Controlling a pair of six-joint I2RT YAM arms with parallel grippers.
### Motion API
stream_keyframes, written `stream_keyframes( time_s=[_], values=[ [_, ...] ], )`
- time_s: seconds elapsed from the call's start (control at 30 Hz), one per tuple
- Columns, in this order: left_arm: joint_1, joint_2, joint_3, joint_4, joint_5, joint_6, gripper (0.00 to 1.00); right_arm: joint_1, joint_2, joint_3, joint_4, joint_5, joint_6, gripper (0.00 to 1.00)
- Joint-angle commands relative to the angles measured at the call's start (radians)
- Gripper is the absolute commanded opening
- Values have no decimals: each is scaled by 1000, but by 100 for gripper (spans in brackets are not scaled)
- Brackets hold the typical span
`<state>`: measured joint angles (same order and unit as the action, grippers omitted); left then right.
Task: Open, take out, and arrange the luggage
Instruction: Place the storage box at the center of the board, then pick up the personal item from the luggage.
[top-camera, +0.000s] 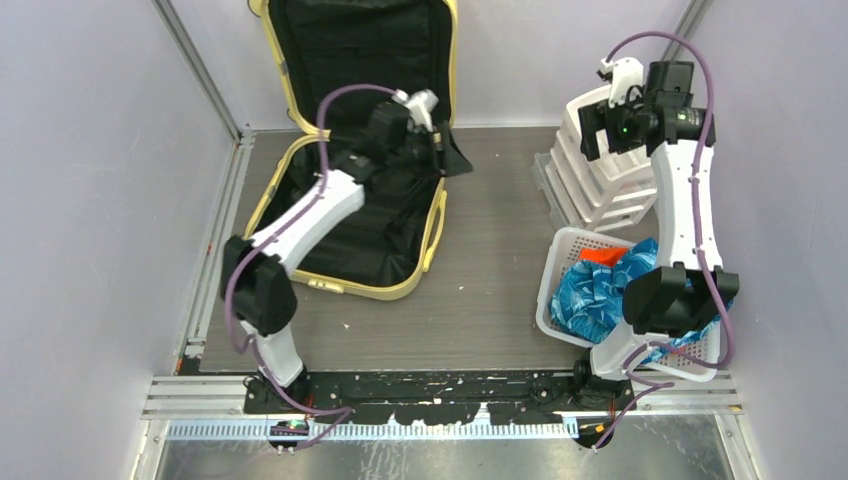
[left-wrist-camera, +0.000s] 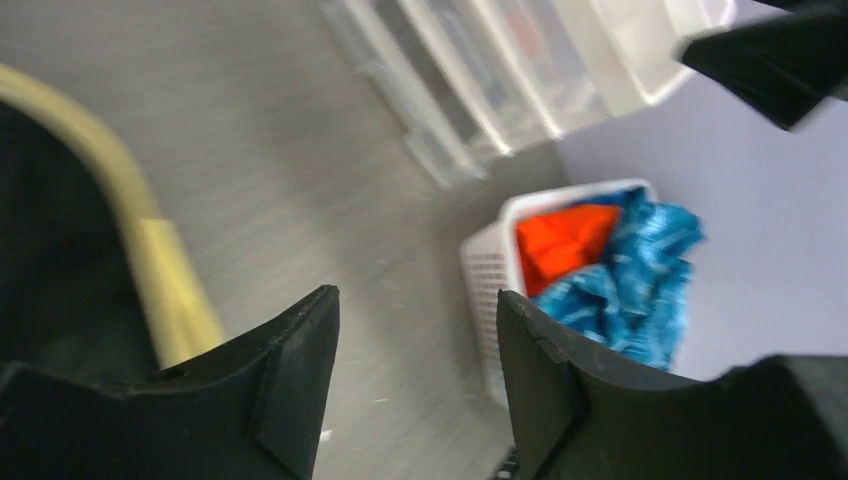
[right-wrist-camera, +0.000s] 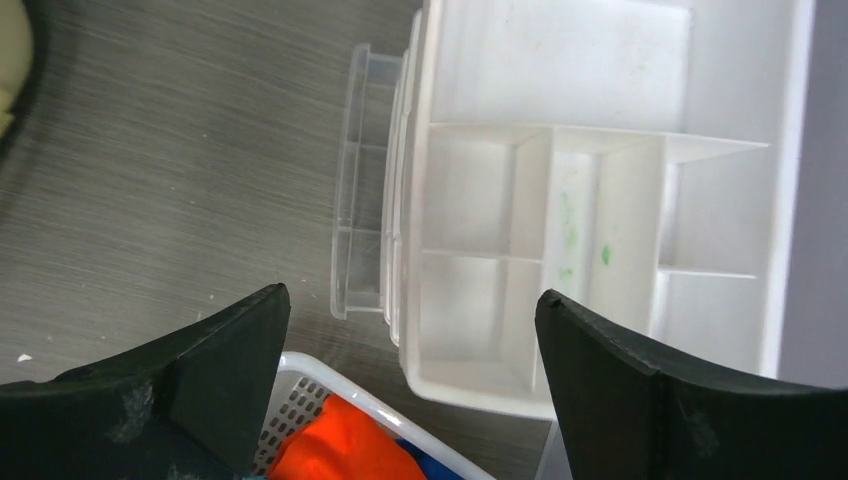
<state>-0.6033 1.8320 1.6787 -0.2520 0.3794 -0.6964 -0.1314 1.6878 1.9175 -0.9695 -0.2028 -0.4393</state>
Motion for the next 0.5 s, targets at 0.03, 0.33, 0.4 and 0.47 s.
stream_keyframes(
  time_s=[0.03,0.33,0.4,0.47],
  values=[
    [211,-165,-76,-261,-178,304,71,6,-138,33,-27,-132,-6,98],
    [485,-113,-207,-138,-300,64,98,6,-188,-177,-17,-440,82,97],
    [494,-84,-246,-56,-363,-20,87,6,-200,-219,-4,-438,82,97],
    [502,-21,-237,-20,-423,-89,73,6,-209,-249,1,-435,78,96]
  ],
)
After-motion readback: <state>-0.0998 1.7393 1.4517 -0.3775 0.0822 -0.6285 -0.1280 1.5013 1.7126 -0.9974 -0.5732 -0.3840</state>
